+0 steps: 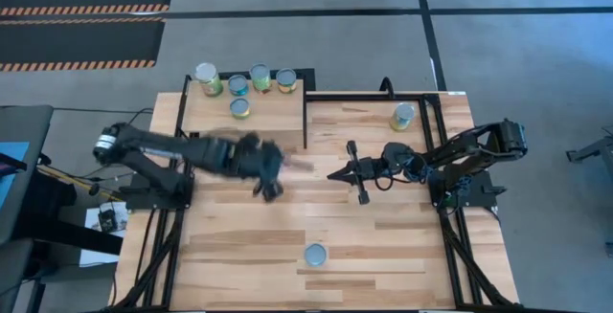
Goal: Pick and place cans onto a shelf
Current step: Put the canned tomatoes on the shelf
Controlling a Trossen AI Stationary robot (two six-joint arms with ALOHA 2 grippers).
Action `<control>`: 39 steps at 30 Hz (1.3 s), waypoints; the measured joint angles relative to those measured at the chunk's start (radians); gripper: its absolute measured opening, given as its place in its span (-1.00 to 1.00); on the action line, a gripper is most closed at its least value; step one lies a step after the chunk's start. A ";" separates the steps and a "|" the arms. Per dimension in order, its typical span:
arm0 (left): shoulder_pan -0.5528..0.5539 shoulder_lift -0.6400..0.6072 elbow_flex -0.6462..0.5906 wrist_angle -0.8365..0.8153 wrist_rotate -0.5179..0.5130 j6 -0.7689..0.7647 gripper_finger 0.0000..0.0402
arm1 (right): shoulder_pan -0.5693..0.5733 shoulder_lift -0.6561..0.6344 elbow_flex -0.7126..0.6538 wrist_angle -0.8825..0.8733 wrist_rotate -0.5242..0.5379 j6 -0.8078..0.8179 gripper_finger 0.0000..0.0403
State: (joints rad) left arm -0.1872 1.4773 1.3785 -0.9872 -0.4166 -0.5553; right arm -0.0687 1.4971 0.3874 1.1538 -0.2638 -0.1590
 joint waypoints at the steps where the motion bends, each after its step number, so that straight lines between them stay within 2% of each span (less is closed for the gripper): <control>1: 0.057 -0.008 0.000 0.032 0.029 0.073 -1.00 | -0.001 0.000 0.000 -0.009 0.000 0.005 -0.96; 4: 0.208 -0.019 0.010 0.078 0.118 0.250 -1.00 | -0.007 0.000 0.000 -0.030 0.000 0.008 -0.96; 8: 0.366 -0.019 0.044 0.073 0.187 0.428 -1.00 | -0.005 0.000 0.000 -0.032 0.003 0.008 -0.96; 13: 0.497 -0.002 0.078 0.069 0.212 0.564 -1.00 | -0.006 0.000 0.000 -0.023 0.003 0.009 -0.96; 17: 0.566 0.025 0.082 0.127 0.260 0.635 -1.00 | -0.006 0.000 0.001 -0.020 0.004 0.000 -0.96; 25: 0.621 0.131 0.140 0.122 0.275 0.730 -1.00 | -0.013 0.000 0.009 -0.016 0.003 -0.015 -0.96; 39: 0.643 0.163 0.154 0.135 0.333 0.764 -1.00 | -0.019 0.000 0.008 -0.004 0.003 -0.015 -0.96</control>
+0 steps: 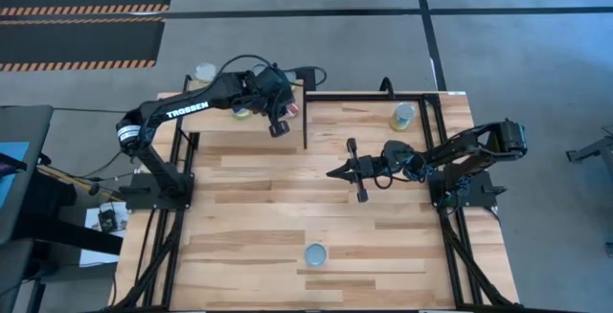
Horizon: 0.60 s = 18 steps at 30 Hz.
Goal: Pick and place cans onto a shelf
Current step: Put the canned tomatoes on the shelf
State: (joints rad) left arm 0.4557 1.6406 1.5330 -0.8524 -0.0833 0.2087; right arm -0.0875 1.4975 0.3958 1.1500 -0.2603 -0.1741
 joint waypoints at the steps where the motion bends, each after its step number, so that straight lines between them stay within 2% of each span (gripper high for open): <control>1: 0.000 0.005 -0.001 0.002 -0.003 0.000 -1.00 | 0.000 0.000 0.000 0.002 0.000 0.000 -0.96; 11: 0.000 0.017 0.005 0.034 -0.018 -0.005 -0.82 | 0.002 0.000 0.000 0.017 0.000 0.000 -0.96; 18: 0.000 0.017 0.008 0.040 -0.020 0.001 -0.80 | 0.002 0.000 0.000 0.018 0.000 0.000 -0.96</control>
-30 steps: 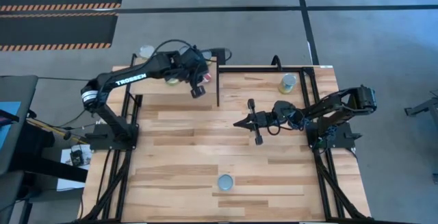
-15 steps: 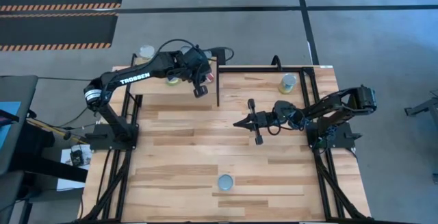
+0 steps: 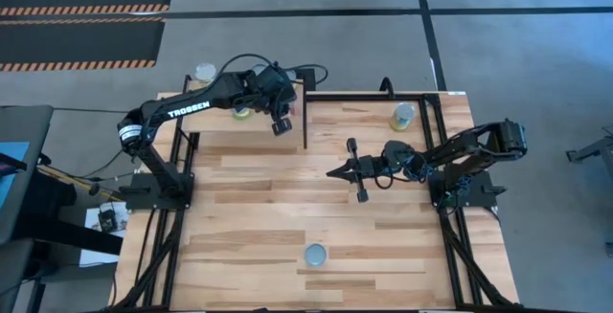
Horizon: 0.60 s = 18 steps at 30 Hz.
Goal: Pick and place cans onto a shelf
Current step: Put the canned tomatoes on the shelf, then put the canned carrots on the shelf
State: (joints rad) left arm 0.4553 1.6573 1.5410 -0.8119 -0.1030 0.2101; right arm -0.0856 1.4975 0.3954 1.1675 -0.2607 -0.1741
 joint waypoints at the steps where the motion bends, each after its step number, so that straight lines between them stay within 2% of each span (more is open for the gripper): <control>1: 0.000 0.000 0.000 0.000 -0.004 0.002 -0.80 | 0.000 0.000 0.000 0.000 0.000 0.000 -0.96; 5: -0.004 -0.010 0.001 0.000 -0.042 0.028 -0.80 | 0.000 0.000 0.000 0.000 0.000 0.000 -0.96; 10: -0.037 -0.092 -0.005 0.039 -0.051 0.029 -0.86 | 0.000 0.000 0.000 0.000 0.000 0.000 -0.96; 14: -0.083 -0.200 -0.126 0.173 -0.051 0.004 -0.97 | 0.000 0.000 0.000 -0.001 0.000 0.000 -0.96; 18: -0.139 -0.335 -0.318 0.368 -0.045 -0.032 -0.98 | 0.000 0.000 0.000 -0.003 0.000 0.000 -0.96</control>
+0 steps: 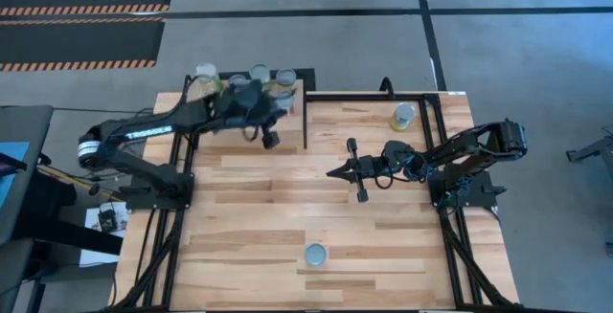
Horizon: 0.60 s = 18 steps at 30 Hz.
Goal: Pick and place cans onto a shelf
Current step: Put the canned carrots on the shelf
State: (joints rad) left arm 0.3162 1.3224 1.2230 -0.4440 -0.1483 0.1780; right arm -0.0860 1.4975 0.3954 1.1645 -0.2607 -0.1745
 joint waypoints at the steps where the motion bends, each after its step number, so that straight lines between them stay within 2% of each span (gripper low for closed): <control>1: -0.017 -0.034 -0.061 0.061 0.003 -0.001 -0.98 | 0.000 0.000 0.000 0.000 0.000 0.000 -0.96; 7: -0.100 -0.195 -0.378 0.399 0.031 -0.049 -1.00 | -0.001 0.000 0.000 -0.004 0.000 0.017 -0.96; 13: -0.148 -0.270 -0.639 0.756 0.185 -0.107 -1.00 | -0.001 0.000 0.000 -0.016 0.026 0.027 -0.96; 18: -0.160 -0.291 -0.784 0.980 0.284 -0.125 -1.00 | -0.002 0.000 0.000 -0.049 0.084 0.052 -0.96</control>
State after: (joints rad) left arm 0.1566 1.0312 0.4393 0.5356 0.1357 0.0527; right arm -0.0879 1.4975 0.3954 1.1159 -0.1770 -0.1221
